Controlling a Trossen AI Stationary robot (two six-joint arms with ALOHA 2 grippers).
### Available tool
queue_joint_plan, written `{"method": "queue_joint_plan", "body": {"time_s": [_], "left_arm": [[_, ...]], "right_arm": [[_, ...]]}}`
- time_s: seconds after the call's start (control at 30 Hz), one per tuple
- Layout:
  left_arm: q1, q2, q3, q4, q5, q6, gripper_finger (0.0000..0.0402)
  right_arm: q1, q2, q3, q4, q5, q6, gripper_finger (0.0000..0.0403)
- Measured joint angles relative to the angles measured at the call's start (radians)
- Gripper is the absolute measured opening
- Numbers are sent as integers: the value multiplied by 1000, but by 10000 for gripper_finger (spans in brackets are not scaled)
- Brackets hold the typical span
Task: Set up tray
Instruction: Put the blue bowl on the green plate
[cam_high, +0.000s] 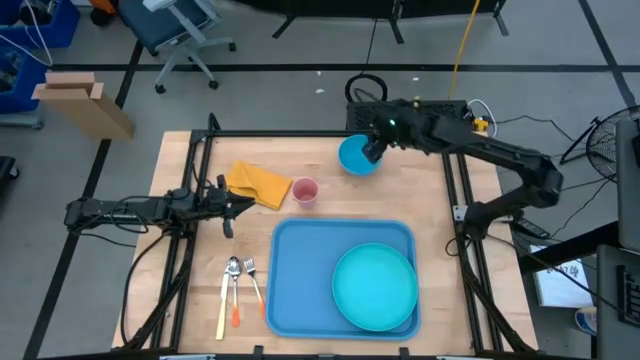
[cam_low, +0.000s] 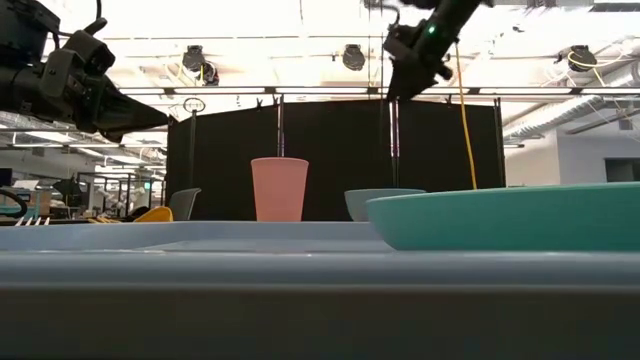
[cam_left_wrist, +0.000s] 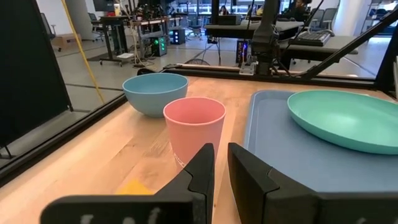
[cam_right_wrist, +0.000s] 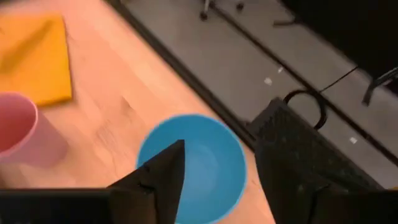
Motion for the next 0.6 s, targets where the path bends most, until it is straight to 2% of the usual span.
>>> {"method": "queue_joint_plan", "body": {"time_s": [0.13, 0.37, 0.47, 0.6], "left_arm": [[0, 3, 0, -2, 0, 2, 49], [0, 3, 0, -3, 0, 4, 49], [0, 3, 0, -3, 0, 1, 49], [0, 3, 0, -3, 0, 3, 49]], "right_arm": [[-57, 68, 46, -28, -59, -39, 252], [-187, 145, 62, -24, -95, -42, 352], [-234, 180, 62, -25, -136, -47, 370], [-261, 244, 62, -33, -213, -39, 370]]}}
